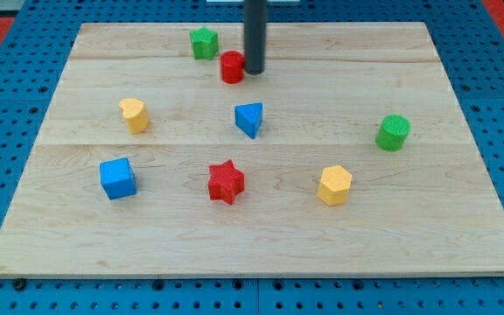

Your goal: Locate the red circle top left corner of the board

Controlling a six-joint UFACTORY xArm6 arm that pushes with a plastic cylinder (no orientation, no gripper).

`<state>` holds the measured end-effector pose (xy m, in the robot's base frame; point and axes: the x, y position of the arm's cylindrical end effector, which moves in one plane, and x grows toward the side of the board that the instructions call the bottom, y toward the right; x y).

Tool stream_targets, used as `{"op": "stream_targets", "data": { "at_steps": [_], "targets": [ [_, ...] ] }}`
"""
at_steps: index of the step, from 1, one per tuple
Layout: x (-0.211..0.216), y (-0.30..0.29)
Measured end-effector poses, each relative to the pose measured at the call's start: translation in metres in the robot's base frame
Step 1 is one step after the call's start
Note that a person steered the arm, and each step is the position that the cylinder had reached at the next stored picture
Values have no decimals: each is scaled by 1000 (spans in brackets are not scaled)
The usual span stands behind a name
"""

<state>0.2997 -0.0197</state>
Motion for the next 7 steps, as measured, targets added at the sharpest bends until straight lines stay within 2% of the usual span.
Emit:
{"op": "stream_targets", "data": {
  "at_steps": [4, 6, 7],
  "targets": [
    [7, -143],
    [-22, -158],
    [-31, -206]
  ]
}}
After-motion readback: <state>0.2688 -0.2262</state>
